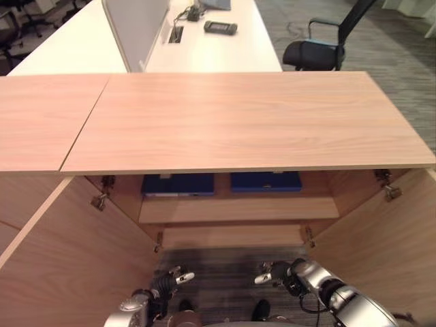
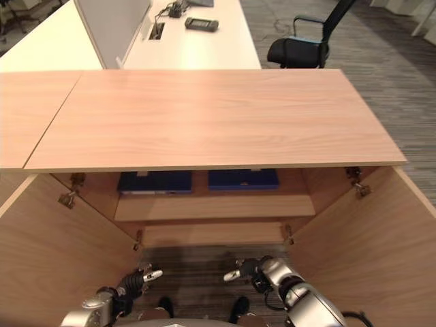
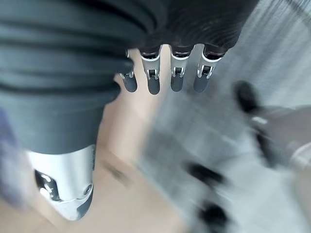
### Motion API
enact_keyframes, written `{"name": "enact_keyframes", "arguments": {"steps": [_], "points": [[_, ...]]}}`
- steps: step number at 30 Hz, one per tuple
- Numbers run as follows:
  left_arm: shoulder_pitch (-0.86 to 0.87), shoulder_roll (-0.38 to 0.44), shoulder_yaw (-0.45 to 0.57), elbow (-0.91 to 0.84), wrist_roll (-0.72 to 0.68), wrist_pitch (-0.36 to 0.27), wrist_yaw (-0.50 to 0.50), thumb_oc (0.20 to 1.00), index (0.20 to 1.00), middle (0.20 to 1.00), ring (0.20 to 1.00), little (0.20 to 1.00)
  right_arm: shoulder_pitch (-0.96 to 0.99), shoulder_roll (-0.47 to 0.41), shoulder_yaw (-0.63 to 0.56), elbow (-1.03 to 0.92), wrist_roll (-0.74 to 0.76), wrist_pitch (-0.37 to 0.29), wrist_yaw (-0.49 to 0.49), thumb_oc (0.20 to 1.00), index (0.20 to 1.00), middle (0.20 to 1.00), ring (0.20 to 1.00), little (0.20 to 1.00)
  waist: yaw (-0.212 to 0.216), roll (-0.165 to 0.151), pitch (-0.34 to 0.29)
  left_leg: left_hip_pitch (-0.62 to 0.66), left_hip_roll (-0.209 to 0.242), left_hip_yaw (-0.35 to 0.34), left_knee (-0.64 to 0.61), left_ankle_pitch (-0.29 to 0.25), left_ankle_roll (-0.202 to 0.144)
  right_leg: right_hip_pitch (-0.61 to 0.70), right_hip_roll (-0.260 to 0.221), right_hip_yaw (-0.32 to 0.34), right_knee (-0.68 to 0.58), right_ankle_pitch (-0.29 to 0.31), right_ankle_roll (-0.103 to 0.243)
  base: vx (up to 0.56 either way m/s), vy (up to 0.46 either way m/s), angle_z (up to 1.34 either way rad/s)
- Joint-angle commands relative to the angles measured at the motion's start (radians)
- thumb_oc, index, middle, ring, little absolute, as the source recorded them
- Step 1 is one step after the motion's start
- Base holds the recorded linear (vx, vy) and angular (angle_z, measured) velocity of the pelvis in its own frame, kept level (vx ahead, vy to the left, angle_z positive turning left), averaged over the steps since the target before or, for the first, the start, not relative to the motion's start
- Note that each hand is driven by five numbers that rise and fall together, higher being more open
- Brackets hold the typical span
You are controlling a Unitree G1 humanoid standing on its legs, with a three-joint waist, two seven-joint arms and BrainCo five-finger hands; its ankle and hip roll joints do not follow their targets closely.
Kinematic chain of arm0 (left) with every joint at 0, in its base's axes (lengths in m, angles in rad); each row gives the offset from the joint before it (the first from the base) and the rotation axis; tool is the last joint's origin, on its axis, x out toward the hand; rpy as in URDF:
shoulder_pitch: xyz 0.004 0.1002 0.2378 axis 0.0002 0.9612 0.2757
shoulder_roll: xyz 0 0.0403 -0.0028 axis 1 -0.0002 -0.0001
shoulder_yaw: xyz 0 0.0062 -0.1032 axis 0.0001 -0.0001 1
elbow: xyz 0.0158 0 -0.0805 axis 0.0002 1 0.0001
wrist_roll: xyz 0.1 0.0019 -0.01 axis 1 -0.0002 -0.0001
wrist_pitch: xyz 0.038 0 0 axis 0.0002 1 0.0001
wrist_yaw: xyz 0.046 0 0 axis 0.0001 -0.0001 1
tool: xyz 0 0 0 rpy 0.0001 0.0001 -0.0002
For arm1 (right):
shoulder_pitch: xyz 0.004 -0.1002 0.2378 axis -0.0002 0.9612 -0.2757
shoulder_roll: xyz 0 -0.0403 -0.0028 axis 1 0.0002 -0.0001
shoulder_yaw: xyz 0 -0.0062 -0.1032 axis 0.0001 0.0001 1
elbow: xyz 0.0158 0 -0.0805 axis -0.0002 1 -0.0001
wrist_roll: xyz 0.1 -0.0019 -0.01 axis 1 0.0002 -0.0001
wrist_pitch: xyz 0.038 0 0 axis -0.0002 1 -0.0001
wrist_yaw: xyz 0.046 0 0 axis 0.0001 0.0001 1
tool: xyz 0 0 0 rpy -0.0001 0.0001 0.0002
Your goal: Put the empty folder in the office cabinet
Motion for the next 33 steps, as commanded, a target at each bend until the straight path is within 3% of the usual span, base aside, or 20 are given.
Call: {"name": "enact_keyframes", "arguments": {"steps": [1,2,4,5,6,7,8,12,18,21,22,25,27,28,29,33], "points": [[-0.006,-0.009,-0.014,0.013,0.016,-0.09,0.035,1.0,1.0,1.0,1.0,1.0,-0.036,-0.021,-0.074,-0.007,0.149,-0.066,-0.074,1.0,1.0,1.0,1.0,1.0,0.03,-0.015,0.055,-0.086,-0.005,-0.088,0.295,-0.118,0.004,0.098,0.035,0.021,-0.153,0.008,0.071,0.04,0.016,-0.3],[-0.009,-0.025,-0.019,0.047,0.023,-0.099,0.044,1.0,1.0,1.0,1.0,1.0,-0.025,-0.023,-0.093,0.005,0.167,-0.074,-0.084,1.0,1.0,1.0,1.0,1.0,0.029,-0.013,0.055,-0.092,-0.017,-0.122,0.339,-0.118,0.0,0.105,0.041,0.035,-0.156,0.01,0.068,0.01,0.025,-0.6],[-0.011,-0.026,-0.02,0.049,0.023,-0.101,0.044,1.0,1.0,1.0,1.0,1.0,-0.025,-0.024,-0.093,0.005,0.167,-0.074,-0.084,1.0,1.0,1.0,1.0,1.0,0.029,-0.011,0.055,-0.094,-0.015,-0.123,0.342,-0.12,0.0,0.106,0.043,0.035,-0.157,0.009,0.068,-0.04,0.036,-1.14],[-0.018,-0.053,-0.035,0.075,0.012,-0.113,0.059,1.0,1.0,1.0,1.0,1.0,0.009,-0.019,-0.138,0.043,0.209,-0.077,-0.095,1.0,1.0,1.0,1.0,1.0,0.015,-0.022,0.054,-0.107,-0.077,-0.182,0.379,-0.092,0.017,0.099,0.033,0.051,-0.16,0.026,0.056,-0.08,0.121,-0.78],[-0.019,-0.072,-0.047,0.103,0.003,-0.115,0.061,1.0,1.0,1.0,1.0,1.0,0.023,-0.017,-0.177,0.083,0.248,-0.078,-0.096,1.0,1.0,1.0,1.0,1.0,-0.003,-0.014,0.036,-0.069,-0.107,-0.178,0.316,-0.174,0.048,0.104,0.038,0.066,-0.166,0.028,0.062,-0.08,0.181,-0.18],[-0.02,-0.08,-0.053,0.117,0.001,-0.115,0.064,1.0,1.0,1.0,1.0,1.0,0.031,-0.015,-0.198,0.109,0.254,-0.079,-0.1,1.0,1.0,1.0,1.0,1.0,-0.009,-0.006,0.023,-0.034,-0.118,-0.164,0.258,-0.193,0.058,0.099,0.037,0.078,-0.167,0.031,0.069,-0.04,0.259,-0.26],[-0.045,-0.092,-0.056,0.164,0.008,-0.121,0.074,1.0,1.0,1.0,1.0,1.0,0.048,-0.016,-0.248,0.155,0.275,-0.082,-0.11,1.0,1.0,1.0,1.0,1.0,-0.026,0.001,0.0,0.006,-0.144,-0.148,0.16,-0.187,0.064,0.077,0.024,0.084,-0.163,0.057,0.085,-0.05,0.193,-0.35],[-0.086,-0.11,-0.053,0.248,0.045,-0.136,0.085,1.0,1.0,1.0,1.0,1.0,0.061,-0.021,-0.314,0.213,0.274,-0.084,-0.129,1.0,1.0,1.0,1.0,1.0,-0.047,0.003,-0.009,0.051,-0.198,-0.136,0.048,-0.167,0.081,0.027,-0.023,0.095,-0.151,0.122,0.118,-0.11,0.179,-0.05],[-0.17,-0.164,-0.035,0.471,0.08,-0.153,0.097,1.0,1.0,1.0,1.0,1.0,0.093,-0.041,-0.4,0.288,0.237,-0.09,-0.165,1.0,1.0,1.0,1.0,1.0,-0.084,0.004,-0.008,0.078,-0.26,-0.118,-0.04,-0.137,0.117,-0.029,-0.071,0.108,-0.142,0.185,0.148,-0.14,0.127,-0.21],[-0.184,-0.168,-0.028,0.495,0.086,-0.158,0.101,1.0,1.0,1.0,1.0,1.0,0.101,-0.046,-0.421,0.303,0.24,-0.094,-0.173,1.0,1.0,1.0,1.0,1.0,-0.09,0.003,-0.008,0.083,-0.268,-0.119,-0.057,-0.127,0.121,-0.034,-0.077,0.107,-0.141,0.192,0.152,-0.12,0.091,-0.09],[-0.212,-0.178,-0.001,0.561,0.102,-0.166,0.108,1.0,1.0,1.0,1.0,1.0,0.121,-0.074,-0.5,0.336,0.274,-0.105,-0.2,1.0,1.0,1.0,1.0,1.0,-0.114,-0.001,-0.003,0.111,-0.296,-0.103,-0.095,-0.116,0.138,-0.047,-0.103,0.105,-0.141,0.216,0.168,-0.15,0.126,-0.09],[-0.212,-0.184,0.009,0.578,0.106,-0.166,0.108,1.0,1.0,1.0,1.0,1.0,0.127,-0.087,-0.53,0.331,0.295,-0.111,-0.203,1.0,1.0,1.0,1.0,1.0,-0.119,0.001,0.002,0.129,-0.304,-0.093,-0.114,-0.111,0.144,-0.048,-0.116,0.096,-0.126,0.212,0.172,-0.11,0.087,-0.12],[-0.211,-0.191,0.033,0.608,0.102,-0.165,0.112,1.0,1.0,1.0,1.0,1.0,0.114,-0.115,-0.585,0.289,0.33,-0.138,-0.234,1.0,1.0,1.0,1.0,1.0,-0.12,0.02,0.017,0.156,-0.285,-0.061,-0.132,-0.121,0.148,-0.052,-0.164,0.04,-0.056,0.183,0.194,-0.06,0.043,-0.43],[-0.213,-0.192,0.033,0.609,0.102,-0.166,0.112,1.0,1.0,1.0,1.0,1.0,0.114,-0.116,-0.585,0.288,0.33,-0.138,-0.235,1.0,1.0,1.0,1.0,1.0,-0.119,0.022,0.021,0.159,-0.284,-0.061,-0.132,-0.123,0.149,-0.05,-0.164,0.04,-0.051,0.18,0.195,-0.05,-0.013,-0.44],[-0.213,-0.191,0.054,0.634,0.101,-0.161,0.116,1.0,1.0,1.0,1.0,1.0,0.096,-0.138,-0.606,0.276,0.334,-0.153,-0.255,1.0,1.0,1.0,1.0,1.0,-0.116,0.034,0.023,0.16,-0.267,-0.033,-0.13,-0.119,0.149,-0.031,-0.218,-0.011,-0.007,0.162,0.18,-0.09,-0.042,-0.55],[-0.217,-0.179,0.086,0.648,0.095,-0.167,0.13,1.0,1.0,1.0,1.0,1.0,0.092,-0.197,-0.634,0.275,0.29,-0.158,-0.273,1.0,1.0,1.0,1.0,1.0,-0.116,0.04,0.01,0.161,-0.252,-0.032,-0.128,-0.119,0.147,-0.004,-0.283,0.043,0.046,0.141,0.182,-0.02,-0.065,-0.51]]}}
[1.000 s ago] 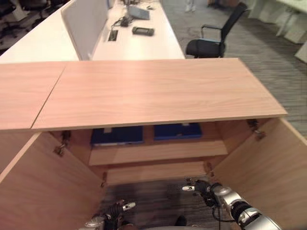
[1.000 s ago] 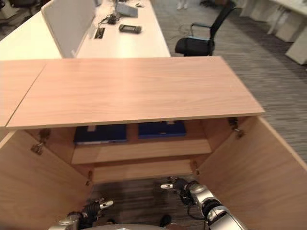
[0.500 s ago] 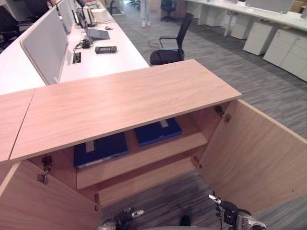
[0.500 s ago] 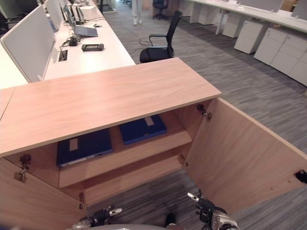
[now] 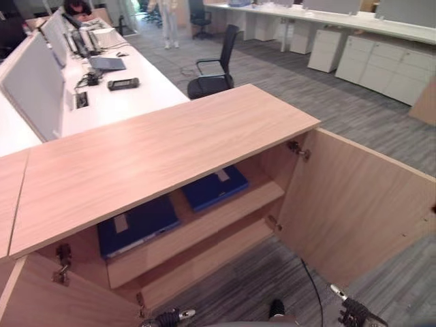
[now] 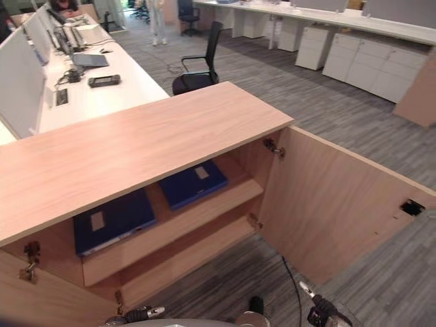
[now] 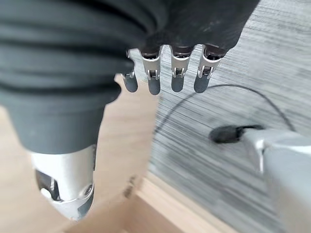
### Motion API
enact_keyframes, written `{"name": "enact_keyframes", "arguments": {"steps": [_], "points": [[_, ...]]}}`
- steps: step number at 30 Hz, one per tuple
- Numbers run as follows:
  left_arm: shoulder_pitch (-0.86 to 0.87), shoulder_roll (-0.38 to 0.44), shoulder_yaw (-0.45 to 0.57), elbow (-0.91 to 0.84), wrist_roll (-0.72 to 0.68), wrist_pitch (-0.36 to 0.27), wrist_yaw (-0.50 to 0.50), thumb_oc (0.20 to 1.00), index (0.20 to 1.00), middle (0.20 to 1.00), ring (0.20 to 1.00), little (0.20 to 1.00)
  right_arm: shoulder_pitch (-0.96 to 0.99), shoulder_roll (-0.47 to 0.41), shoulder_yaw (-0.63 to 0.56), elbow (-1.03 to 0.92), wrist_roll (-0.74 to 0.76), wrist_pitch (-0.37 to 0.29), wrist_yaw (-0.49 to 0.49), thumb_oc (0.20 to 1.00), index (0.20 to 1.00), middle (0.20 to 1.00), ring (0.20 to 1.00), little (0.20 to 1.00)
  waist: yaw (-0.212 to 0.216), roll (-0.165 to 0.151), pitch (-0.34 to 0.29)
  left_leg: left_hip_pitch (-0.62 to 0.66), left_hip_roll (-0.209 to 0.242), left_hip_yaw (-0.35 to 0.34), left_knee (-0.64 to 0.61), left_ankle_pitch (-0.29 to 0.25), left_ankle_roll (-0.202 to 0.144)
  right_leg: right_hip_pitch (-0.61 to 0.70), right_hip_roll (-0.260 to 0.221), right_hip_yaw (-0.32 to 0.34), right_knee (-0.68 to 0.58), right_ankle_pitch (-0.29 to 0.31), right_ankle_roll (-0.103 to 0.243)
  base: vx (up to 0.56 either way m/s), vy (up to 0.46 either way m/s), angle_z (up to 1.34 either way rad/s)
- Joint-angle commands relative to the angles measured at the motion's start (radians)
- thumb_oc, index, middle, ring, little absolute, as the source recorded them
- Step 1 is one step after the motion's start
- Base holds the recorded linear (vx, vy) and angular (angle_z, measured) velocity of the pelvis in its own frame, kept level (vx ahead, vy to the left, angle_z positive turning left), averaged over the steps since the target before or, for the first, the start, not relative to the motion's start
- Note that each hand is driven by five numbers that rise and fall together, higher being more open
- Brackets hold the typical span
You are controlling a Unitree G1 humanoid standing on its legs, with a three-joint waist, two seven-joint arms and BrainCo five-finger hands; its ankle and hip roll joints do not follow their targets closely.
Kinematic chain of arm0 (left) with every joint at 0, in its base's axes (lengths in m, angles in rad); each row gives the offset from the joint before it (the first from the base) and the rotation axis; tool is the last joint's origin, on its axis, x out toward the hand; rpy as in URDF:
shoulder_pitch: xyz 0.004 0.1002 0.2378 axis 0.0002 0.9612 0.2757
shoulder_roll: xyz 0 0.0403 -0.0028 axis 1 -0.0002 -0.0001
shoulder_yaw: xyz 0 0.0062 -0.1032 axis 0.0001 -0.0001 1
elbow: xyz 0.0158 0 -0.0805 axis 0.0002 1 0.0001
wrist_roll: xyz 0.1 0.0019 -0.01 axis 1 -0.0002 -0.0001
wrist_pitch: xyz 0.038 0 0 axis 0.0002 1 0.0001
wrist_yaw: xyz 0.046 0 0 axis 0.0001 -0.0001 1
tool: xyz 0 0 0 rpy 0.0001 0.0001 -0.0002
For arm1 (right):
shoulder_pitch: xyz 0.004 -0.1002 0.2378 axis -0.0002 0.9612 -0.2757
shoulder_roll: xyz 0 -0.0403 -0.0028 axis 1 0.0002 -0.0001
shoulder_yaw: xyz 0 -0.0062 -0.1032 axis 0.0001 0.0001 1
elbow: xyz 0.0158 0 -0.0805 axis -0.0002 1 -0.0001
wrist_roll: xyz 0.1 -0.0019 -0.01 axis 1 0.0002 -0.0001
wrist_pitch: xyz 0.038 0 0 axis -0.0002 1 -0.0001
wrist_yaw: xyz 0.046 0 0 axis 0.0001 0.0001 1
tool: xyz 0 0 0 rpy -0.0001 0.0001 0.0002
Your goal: Put the empty folder in the office cabinet
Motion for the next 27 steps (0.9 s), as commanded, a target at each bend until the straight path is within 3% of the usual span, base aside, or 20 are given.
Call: {"name": "enact_keyframes", "arguments": {"steps": [1,2,3,4,7,11,21,27], "points": [[-0.039,-0.019,0.027,0.066,0.019,-0.019,0.018,1.0,1.0,1.0,1.0,1.0,-0.052,-0.081,-0.02,0.001,0.007,-0.054,-0.03,1.0,1.0,1.0,1.0,1.0,0.005,0.005,-0.026,-0.057,-0.006,-0.12,0.095,-0.125,-0.01,0.051,-0.01,0.08,-0.047,-0.014,0.006,0.02,-0.054,-0.14],[-0.039,-0.02,0.027,0.066,0.019,-0.02,0.018,1.0,1.0,1.0,1.0,1.0,-0.053,-0.082,-0.02,0.002,0.007,-0.055,-0.029,1.0,1.0,1.0,1.0,1.0,0.006,0.005,-0.025,-0.056,-0.006,-0.12,0.096,-0.125,-0.009,0.051,-0.01,0.081,-0.048,-0.013,0.006,0.12,-0.172,-0.06],[-0.038,-0.008,0.042,0.067,0.014,-0.019,0.03,1.0,1.0,1.0,1.0,1.0,-0.062,-0.118,-0.047,-0.017,0.009,-0.064,-0.065,1.0,1.0,1.0,1.0,1.0,0.014,-0.02,-0.056,-0.065,-0.001,-0.119,0.107,-0.124,-0.018,0.091,0.041,0.128,-0.103,-0.045,0.005,0.04,-0.16,-0.11],[-0.038,-0.009,0.042,0.066,0.014,-0.02,0.03,1.0,1.0,1.0,1.0,1.0,-0.062,-0.118,-0.047,-0.018,0.009,-0.064,-0.065,1.0,1.0,1.0,1.0,1.0,0.013,-0.025,-0.052,-0.074,-0.004,-0.104,0.111,-0.107,-0.015,0.084,0.035,0.116,-0.106,-0.031,-0.007,0.09,-0.21,-0.23],[-0.037,-0.001,0.053,0.074,0.016,-0.023,0.037,1.0,1.0,1.0,1.0,1.0,-0.073,-0.143,-0.05,-0.02,0.02,-0.071,-0.077,1.0,1.0,1.0,1.0,1.0,0.016,-0.03,-0.069,-0.069,0.006,-0.098,0.111,-0.105,-0.022,0.095,0.066,0.119,-0.133,-0.035,-0.002,0.08,-0.112,-0.38],[-0.043,0.005,0.043,0.066,0.011,-0.029,0.043,1.0,1.0,1.0,1.0,1.0,-0.132,-0.255,-0.069,-0.036,0.058,-0.101,-0.09,1.0,1.0,1.0,1.0,1.0,0.009,-0.034,-0.092,-0.062,0.05,-0.114,0.098,-0.09,-0.049,0.129,0.138,0.121,-0.189,-0.061,-0.015,0.07,-0.139,-0.08],[-0.015,0.011,0.053,0.098,-0.001,-0.023,0.037,1.0,1.0,1.0,1.0,1.0,-0.244,-0.342,-0.011,-0.087,0.071,-0.135,-0.099,1.0,1.0,1.0,1.0,1.0,0.013,-0.037,-0.114,-0.043,0.083,-0.11,0.079,-0.076,-0.075,0.161,0.201,0.129,-0.243,-0.087,-0.037,0.04,-0.046,0.03],[0.004,0.027,0.076,0.113,-0.005,-0.019,0.039,1.0,1.0,1.0,1.0,1.0,-0.289,-0.329,0.043,-0.178,0.102,-0.148,-0.072,1.0,1.0,1.0,1.0,1.0,0.02,-0.041,-0.121,-0.034,0.09,-0.101,0.069,-0.07,-0.081,0.174,0.22,0.135,-0.262,-0.087,-0.046,0.01,-0.012,-0.01]]}}
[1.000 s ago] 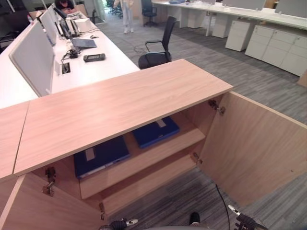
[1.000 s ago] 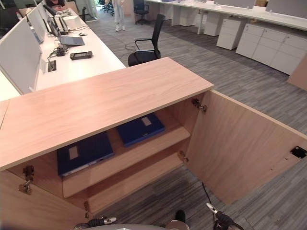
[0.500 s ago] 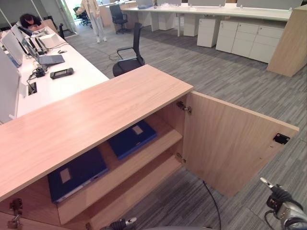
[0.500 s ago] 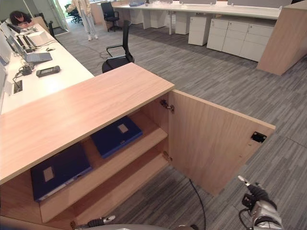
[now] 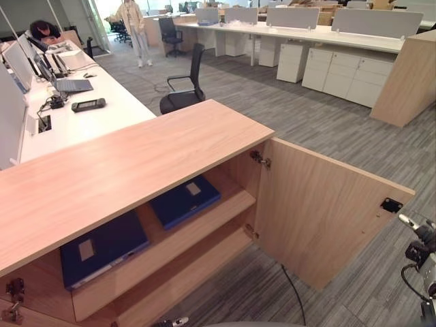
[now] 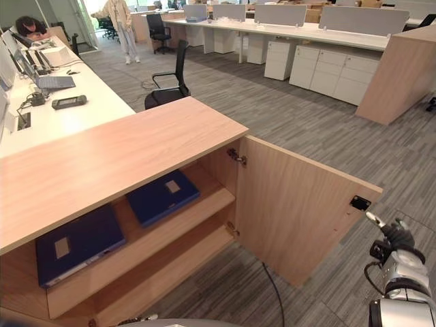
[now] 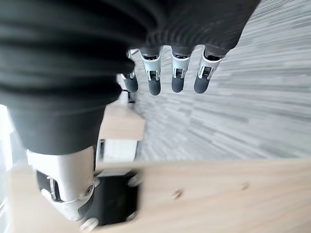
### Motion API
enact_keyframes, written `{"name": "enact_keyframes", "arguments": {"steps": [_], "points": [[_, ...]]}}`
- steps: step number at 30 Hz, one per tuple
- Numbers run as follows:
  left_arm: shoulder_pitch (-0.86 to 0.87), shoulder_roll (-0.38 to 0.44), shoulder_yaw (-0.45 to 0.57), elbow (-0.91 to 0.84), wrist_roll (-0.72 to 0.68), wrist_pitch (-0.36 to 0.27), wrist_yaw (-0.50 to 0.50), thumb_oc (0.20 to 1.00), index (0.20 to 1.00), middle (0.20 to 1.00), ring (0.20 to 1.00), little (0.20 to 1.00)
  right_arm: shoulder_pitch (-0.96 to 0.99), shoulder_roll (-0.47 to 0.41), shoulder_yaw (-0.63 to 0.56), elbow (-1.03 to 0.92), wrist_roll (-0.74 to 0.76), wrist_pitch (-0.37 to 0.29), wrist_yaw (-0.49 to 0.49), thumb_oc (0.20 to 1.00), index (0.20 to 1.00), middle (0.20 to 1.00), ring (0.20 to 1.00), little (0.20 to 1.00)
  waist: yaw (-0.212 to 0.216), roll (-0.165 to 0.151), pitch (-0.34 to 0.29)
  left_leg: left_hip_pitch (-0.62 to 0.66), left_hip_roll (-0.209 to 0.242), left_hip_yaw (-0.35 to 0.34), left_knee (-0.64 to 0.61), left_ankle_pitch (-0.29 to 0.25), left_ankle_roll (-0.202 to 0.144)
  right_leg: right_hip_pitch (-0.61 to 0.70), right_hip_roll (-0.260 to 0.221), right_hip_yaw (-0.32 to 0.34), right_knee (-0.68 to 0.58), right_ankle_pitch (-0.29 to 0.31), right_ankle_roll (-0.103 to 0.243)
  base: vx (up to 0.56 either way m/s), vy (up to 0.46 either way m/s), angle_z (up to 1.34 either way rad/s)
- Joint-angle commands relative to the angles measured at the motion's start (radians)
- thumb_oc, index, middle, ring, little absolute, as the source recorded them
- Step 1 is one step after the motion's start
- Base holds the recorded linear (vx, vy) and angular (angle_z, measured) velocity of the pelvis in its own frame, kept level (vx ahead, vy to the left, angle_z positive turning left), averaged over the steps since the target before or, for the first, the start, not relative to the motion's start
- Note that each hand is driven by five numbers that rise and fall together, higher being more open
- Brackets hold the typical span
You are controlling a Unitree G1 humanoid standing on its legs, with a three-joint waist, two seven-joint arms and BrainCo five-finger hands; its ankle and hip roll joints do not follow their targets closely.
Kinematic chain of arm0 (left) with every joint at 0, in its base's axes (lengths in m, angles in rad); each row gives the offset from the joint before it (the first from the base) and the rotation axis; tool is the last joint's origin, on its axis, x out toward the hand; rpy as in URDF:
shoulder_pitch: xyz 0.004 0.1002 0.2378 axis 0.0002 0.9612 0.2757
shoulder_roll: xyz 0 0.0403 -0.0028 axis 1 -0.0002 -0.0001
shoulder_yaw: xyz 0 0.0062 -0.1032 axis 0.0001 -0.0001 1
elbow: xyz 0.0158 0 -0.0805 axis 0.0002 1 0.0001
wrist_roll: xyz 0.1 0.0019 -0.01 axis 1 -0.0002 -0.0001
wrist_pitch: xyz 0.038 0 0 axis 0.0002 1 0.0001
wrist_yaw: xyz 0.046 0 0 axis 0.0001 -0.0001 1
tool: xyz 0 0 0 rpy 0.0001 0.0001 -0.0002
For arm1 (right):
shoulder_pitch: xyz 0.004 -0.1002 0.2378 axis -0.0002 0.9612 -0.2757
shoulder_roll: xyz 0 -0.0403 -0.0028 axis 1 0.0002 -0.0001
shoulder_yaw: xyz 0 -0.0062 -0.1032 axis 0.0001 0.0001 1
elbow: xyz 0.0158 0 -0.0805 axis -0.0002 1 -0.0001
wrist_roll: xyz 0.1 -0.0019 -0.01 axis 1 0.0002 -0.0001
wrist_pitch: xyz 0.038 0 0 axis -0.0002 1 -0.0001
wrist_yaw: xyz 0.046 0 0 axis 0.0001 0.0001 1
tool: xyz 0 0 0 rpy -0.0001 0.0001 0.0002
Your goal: Put the empty folder in the office cabinet
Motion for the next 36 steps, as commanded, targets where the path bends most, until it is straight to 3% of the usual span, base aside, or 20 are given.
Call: {"name": "enact_keyframes", "arguments": {"steps": [1,14,16,22,27,31,36], "points": [[-0.017,0.02,0.039,0.047,-0.01,-0.014,0.001,1.0,1.0,1.0,1.0,1.0,-0.078,0.035,0.035,-0.031,0.087,-0.07,0.033,1.0,1.0,1.0,1.0,1.0,0.012,-0.051,-0.02,0.002,-0.051,-0.011,-0.02,-0.05,0.051,-0.007,0.066,-0.012,-0.018,-0.092,-0.022,0.0,0.0,0.0],[0.017,0.035,0.067,0.05,-0.056,-0.003,-0.016,1.0,1.0,1.0,1.0,1.0,-0.15,0.186,0.195,-0.264,0.305,-0.048,0.185,1.0,1.0,1.0,1.0,1.0,0.028,-0.058,-0.024,0.01,-0.05,0.0,-0.033,-0.037,0.043,0.0,0.081,-0.011,-0.031,-0.086,-0.033,0.01,-0.005,-0.08],[0.025,0.033,0.069,0.065,-0.06,0.012,-0.033,1.0,1.0,1.0,1.0,1.0,-0.18,0.237,0.302,-0.299,0.295,0.007,0.239,1.0,1.0,1.0,1.0,1.0,0.036,-0.064,-0.024,0.006,-0.05,0.004,-0.032,-0.033,0.042,-0.004,0.083,-0.013,-0.031,-0.083,-0.039,-0.03,-0.009,-0.17],[0.027,0.022,0.071,0.056,-0.064,0.028,-0.057,1.0,1.0,1.0,1.0,1.0,-0.121,0.311,0.491,-0.42,0.193,0.09,0.315,1.0,1.0,1.0,1.0,1.0,0.037,-0.066,-0.015,-0.001,-0.05,0.007,-0.03,-0.027,0.041,-0.01,0.081,-0.015,-0.029,-0.077,-0.044,-0.03,0.003,-0.11],[0.017,0.008,0.079,0.036,-0.052,0.021,-0.057,1.0,1.0,1.0,1.0,1.0,-0.038,0.43,0.665,-0.717,0.344,0.136,0.386,1.0,1.0,1.0,1.0,1.0,0.034,-0.064,-0.005,-0.003,-0.051,0.018,-0.027,-0.025,0.041,-0.02,0.08,-0.015,-0.025,-0.069,-0.045,-0.03,0.015,-0.35],[-0.001,0.007,0.083,0.028,-0.015,0.011,-0.043,1.0,1.0,1.0,1.0,1.0,-0.032,0.502,0.805,-0.834,0.381,0.168,0.411,1.0,1.0,1.0,1.0,1.0,0.043,-0.068,-0.002,-0.006,-0.051,0.031,-0.025,-0.024,0.041,-0.03,0.077,-0.014,-0.027,-0.058,-0.044,-0.03,0.018,-0.35],[-0.023,0.002,0.088,0.021,0.005,0.0,-0.024,1.0,1.0,1.0,1.0,1.0,0.008,0.556,0.892,-0.898,0.429,0.197,0.438,1.0,1.0,1.0,1.0,1.0,0.055,-0.073,0.004,-0.012,-0.053,0.039,-0.02,-0.022,0.04,-0.038,0.071,-0.023,-0.025,-0.049,-0.042,-0.03,0.016,0.31]]}}
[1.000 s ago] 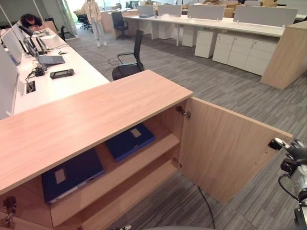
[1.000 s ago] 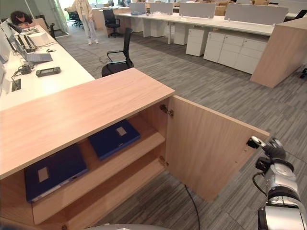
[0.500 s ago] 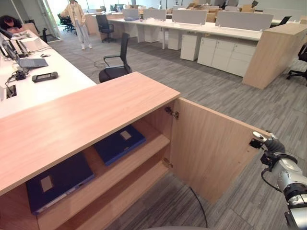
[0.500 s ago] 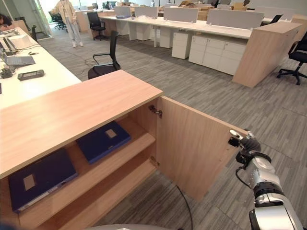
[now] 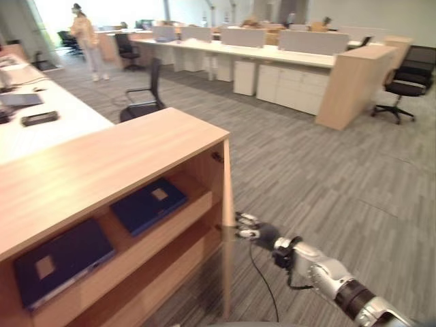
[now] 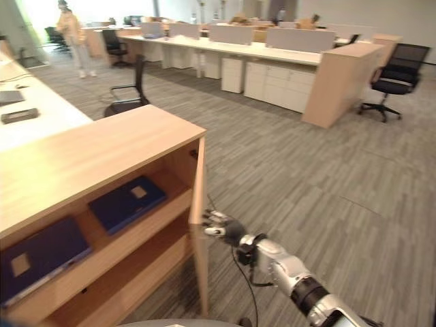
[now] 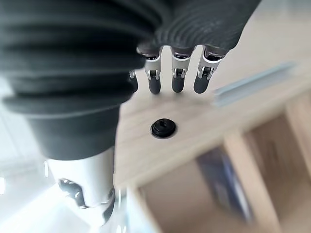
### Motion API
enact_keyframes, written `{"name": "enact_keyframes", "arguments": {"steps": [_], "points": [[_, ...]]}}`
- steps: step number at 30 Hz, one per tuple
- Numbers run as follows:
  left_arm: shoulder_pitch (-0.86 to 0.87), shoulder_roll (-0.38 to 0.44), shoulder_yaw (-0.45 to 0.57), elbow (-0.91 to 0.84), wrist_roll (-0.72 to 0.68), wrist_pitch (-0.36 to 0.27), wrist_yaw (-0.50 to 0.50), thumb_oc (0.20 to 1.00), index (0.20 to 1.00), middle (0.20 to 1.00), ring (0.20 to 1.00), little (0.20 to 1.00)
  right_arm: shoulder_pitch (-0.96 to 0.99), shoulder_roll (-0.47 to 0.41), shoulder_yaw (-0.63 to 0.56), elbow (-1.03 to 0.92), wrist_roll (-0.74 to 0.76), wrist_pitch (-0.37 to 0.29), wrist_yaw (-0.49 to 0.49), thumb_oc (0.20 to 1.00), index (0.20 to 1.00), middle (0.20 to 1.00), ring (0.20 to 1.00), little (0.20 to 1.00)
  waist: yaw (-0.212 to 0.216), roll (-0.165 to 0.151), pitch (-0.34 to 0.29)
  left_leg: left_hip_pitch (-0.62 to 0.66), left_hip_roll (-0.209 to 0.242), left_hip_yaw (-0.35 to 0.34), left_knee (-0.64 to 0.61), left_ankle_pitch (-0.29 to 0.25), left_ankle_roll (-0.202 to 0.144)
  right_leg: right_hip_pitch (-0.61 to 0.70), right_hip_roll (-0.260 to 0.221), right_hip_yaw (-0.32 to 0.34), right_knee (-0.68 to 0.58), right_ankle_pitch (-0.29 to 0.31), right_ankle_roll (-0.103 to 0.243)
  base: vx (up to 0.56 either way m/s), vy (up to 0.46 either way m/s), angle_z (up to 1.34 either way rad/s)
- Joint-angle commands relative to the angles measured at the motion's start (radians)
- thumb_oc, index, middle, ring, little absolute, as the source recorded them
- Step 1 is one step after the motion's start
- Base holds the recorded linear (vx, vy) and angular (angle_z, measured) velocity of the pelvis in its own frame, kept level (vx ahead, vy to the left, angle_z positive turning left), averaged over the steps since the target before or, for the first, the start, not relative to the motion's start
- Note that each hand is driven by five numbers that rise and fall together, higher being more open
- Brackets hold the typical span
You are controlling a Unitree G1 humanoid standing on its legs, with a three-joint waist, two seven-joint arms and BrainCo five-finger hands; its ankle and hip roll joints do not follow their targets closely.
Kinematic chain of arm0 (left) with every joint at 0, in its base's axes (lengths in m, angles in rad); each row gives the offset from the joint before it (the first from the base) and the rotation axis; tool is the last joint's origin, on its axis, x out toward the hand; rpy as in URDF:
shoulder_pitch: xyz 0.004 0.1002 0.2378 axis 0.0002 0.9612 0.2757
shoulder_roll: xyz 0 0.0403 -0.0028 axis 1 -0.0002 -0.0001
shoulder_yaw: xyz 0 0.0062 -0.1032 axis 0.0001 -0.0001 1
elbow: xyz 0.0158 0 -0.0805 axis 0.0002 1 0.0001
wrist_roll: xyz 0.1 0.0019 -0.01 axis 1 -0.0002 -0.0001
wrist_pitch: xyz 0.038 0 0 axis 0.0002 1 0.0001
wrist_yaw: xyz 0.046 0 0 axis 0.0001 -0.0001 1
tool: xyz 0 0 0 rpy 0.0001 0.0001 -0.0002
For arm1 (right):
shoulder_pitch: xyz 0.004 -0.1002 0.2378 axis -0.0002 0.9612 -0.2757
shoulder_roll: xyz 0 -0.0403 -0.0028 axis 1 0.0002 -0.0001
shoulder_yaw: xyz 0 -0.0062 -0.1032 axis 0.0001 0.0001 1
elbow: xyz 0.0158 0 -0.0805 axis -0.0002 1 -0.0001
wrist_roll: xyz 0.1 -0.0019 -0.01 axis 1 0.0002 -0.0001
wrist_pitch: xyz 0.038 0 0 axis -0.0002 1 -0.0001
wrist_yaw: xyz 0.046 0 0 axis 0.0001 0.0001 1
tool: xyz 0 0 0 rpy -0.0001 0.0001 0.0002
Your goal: Put the empty folder in the office cabinet
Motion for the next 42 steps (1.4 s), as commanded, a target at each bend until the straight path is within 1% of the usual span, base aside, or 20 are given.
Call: {"name": "enact_keyframes", "arguments": {"steps": [1,5,7,9,11,12,13,14,15,16,18,19,20,21,24,26,28,36,40,42], "points": [[-0.044,-0.007,-0.025,0.03,0.051,-0.027,0.014,1.0,1.0,1.0,1.0,1.0,-0.119,0.113,0.036,-0.031,0.077,-0.009,0.068,1.0,1.0,1.0,1.0,1.0,0.032,-0.009,0.075,0.035,-0.082,0.04,0.045,-0.068,0.05,0.112,0.026,0.002,-0.023,-0.028,-0.018,-0.05,0.029,0.3],[-0.069,-0.03,-0.068,0.016,0.041,-0.033,0.03,1.0,1.0,1.0,1.0,1.0,-0.069,0.221,0.105,0.036,0.107,0.008,0.055,1.0,1.0,1.0,1.0,1.0,0.046,-0.015,0.083,0.021,-0.087,0.035,0.049,-0.064,0.053,0.103,0.012,-0.018,-0.015,-0.019,-0.014,-0.06,0.047,0.18],[-0.081,-0.036,-0.082,0.011,0.032,-0.036,0.034,1.0,1.0,1.0,1.0,1.0,-0.046,0.244,0.126,0.066,0.12,0.023,0.059,1.0,1.0,1.0,1.0,1.0,0.052,-0.017,0.086,0.012,-0.091,0.022,0.05,-0.062,0.055,0.102,0.005,-0.027,-0.013,-0.017,-0.013,-0.06,0.061,-0.24],[-0.09,-0.039,-0.103,0.005,0.029,-0.043,0.033,1.0,1.0,1.0,1.0,1.0,-0.033,0.231,0.145,0.1,0.089,0.015,0.071,1.0,1.0,1.0,1.0,1.0,0.06,-0.021,0.092,-0.001,-0.098,0.0,0.05,-0.061,0.057,0.101,-0.005,-0.036,-0.008,-0.016,-0.009,-0.06,0.078,0.69],[-0.085,-0.04,-0.118,0.004,0.025,-0.045,0.018,1.0,1.0,1.0,1.0,1.0,-0.021,0.195,0.126,0.145,0.018,-0.01,0.08,1.0,1.0,1.0,1.0,1.0,0.072,-0.016,0.095,-0.018,-0.115,-0.033,0.051,-0.061,0.064,0.104,-0.026,-0.054,0.002,-0.016,-0.001,-0.06,0.116,0.56],[-0.079,-0.042,-0.133,0.002,0.033,-0.045,0.001,1.0,1.0,1.0,1.0,1.0,-0.005,0.166,0.097,0.215,-0.087,-0.032,0.075,1.0,1.0,1.0,1.0,1.0,0.084,-0.007,0.098,-0.031,-0.139,-0.07,0.057,-0.064,0.076,0.111,-0.056,-0.073,0.026,-0.021,0.005,-0.04,0.157,0.81],[-0.077,-0.045,-0.142,0.001,0.041,-0.044,-0.006,1.0,1.0,1.0,1.0,1.0,0.004,0.16,0.082,0.254,-0.136,-0.03,0.081,1.0,1.0,1.0,1.0,1.0,0.087,0.0,0.1,-0.035,-0.152,-0.089,0.06,-0.066,0.083,0.111,-0.076,-0.087,0.049,-0.026,0.008,0.03,0.338,0.9],[-0.073,-0.059,-0.18,0.009,0.069,-0.04,-0.034,1.0,1.0,1.0,1.0,1.0,0.056,0.161,-0.028,0.453,-0.269,-0.049,0.048,1.0,1.0,1.0,1.0,1.0,0.096,0.036,0.122,-0.011,-0.197,-0.181,0.049,-0.085,0.102,0.111,-0.165,-0.109,0.183,-0.035,0.031,0.04,0.285,0.96],[-0.078,-0.061,-0.197,0.012,0.068,-0.04,-0.039,1.0,1.0,1.0,1.0,1.0,0.067,0.168,-0.074,0.524,-0.31,-0.066,0.026,1.0,1.0,1.0,1.0,1.0,0.089,0.039,0.129,-0.012,-0.206,-0.219,0.045,-0.083,0.108,0.109,-0.191,-0.102,0.22,-0.025,0.036,-0.05,0.207,1.15],[-0.084,-0.067,-0.229,0.003,0.047,-0.045,-0.03,1.0,1.0,1.0,1.0,1.0,0.062,0.183,-0.154,0.659,-0.393,-0.094,-0.027,1.0,1.0,1.0,1.0,1.0,0.06,0.046,0.14,-0.04,-0.203,-0.273,0.048,-0.057,0.11,0.082,-0.177,-0.001,0.218,-0.027,0.002,-0.11,-0.038,1.43],[-0.092,-0.068,-0.256,0.002,0.035,-0.053,-0.02,1.0,1.0,1.0,1.0,1.0,0.03,0.199,-0.222,0.82,-0.474,-0.096,-0.083,1.0,1.0,1.0,1.0,1.0,0.034,0.056,0.148,-0.065,-0.195,-0.339,0.058,-0.046,0.102,0.044,-0.07,0.192,0.169,-0.095,-0.008,-0.05,-0.073,1.45],[-0.092,-0.068,-0.256,0.003,0.035,-0.053,-0.02,1.0,1.0,1.0,1.0,1.0,0.029,0.199,-0.222,0.821,-0.474,-0.096,-0.082,1.0,1.0,1.0,1.0,1.0,0.035,0.056,0.146,-0.068,-0.195,-0.338,0.059,-0.045,0.102,0.041,-0.07,0.193,0.168,-0.094,-0.008,0.08,-0.079,1.21],[-0.104,-0.067,-0.291,0.002,0.042,-0.056,-0.014,1.0,1.0,1.0,1.0,1.0,0.013,0.213,-0.313,0.943,-0.467,-0.091,-0.119,1.0,1.0,1.0,1.0,1.0,0.03,0.044,0.152,-0.075,-0.211,-0.391,0.069,-0.048,0.102,0.051,-0.009,0.282,0.115,-0.114,-0.004,0.13,-0.103,1.2],[-0.1,-0.069,-0.295,0.009,0.051,-0.054,-0.015,1.0,1.0,1.0,1.0,1.0,0.011,0.217,-0.357,0.999,-0.462,-0.087,-0.134,1.0,1.0,1.0,1.0,1.0,0.036,0.04,0.143,-0.078,-0.218,-0.41,0.074,-0.051,0.102,0.066,-0.01,0.269,0.101,-0.107,-0.004,0.2,-0.176,1.18],[-0.095,-0.072,-0.28,0.023,0.047,-0.053,-0.006,1.0,1.0,1.0,1.0,1.0,0.022,0.207,-0.487,1.087,-0.367,-0.088,-0.164,1.0,1.0,1.0,1.0,1.0,0.039,0.043,0.134,-0.079,-0.201,-0.457,0.081,-0.052,0.087,0.095,0.028,0.245,0.086,-0.133,-0.018,0.17,-0.174,1.73],[-0.09,-0.071,-0.27,0.029,0.042,-0.054,-0.005,1.0,1.0,1.0,1.0,1.0,0.028,0.196,-0.515,1.108,-0.349,-0.097,-0.176,1.0,1.0,1.0,1.0,1.0,0.041,0.043,0.132,-0.082,-0.195,-0.469,0.09,-0.056,0.079,0.102,0.037,0.232,0.079,-0.138,-0.024,0.12,-0.139,0.51],[-0.069,-0.074,-0.255,0.036,0.032,-0.054,0.001,1.0,1.0,1.0,1.0,1.0,0.04,0.181,-0.573,1.15,-0.31,-0.107,-0.199,1.0,1.0,1.0,1.0,1.0,0.052,0.042,0.133,-0.087,-0.177,-0.496,0.108,-0.059,0.062,0.115,0.061,0.209,0.075,-0.156,-0.039,0.13,-0.186,0.22],[-0.019,-0.067,-0.217,0.026,-0.017,-0.049,0.002,1.0,1.0,1.0,1.0,1.0,0.076,0.142,-0.63,1.163,-0.272,-0.129,-0.227,1.0,1.0,1.0,1.0,1.0,0.074,0.036,0.14,-0.086,-0.134,-0.546,0.131,-0.056,0.023,0.159,0.11,0.137,0.062,-0.192,-0.068,0.09,-0.138,0.3],[-0.017,-0.067,-0.211,0.024,-0.024,-0.051,0.009,1.0,1.0,1.0,1.0,1.0,0.087,0.137,-0.64,1.162,-0.266,-0.134,-0.232,1.0,1.0,1.0,1.0,1.0,0.077,0.039,0.148,-0.089,-0.129,-0.557,0.142,-0.053,0.013,0.173,0.117,0.114,0.065,-0.208,-0.077,0.04,-0.061,0.21],[-0.017,-0.071,-0.208,0.02,-0.029,-0.051,0.013,1.0,1.0,1.0,1.0,1.0,0.095,0.132,-0.647,1.158,-0.259,-0.135,-0.233,1.0,1.0,1.0,1.0,1.0,0.075,0.041,0.161,-0.108,-0.124,-0.552,0.156,-0.043,0.003,0.176,0.113,0.086,0.07,-0.218,-0.085,-0.01,-0.051,0.31]]}}
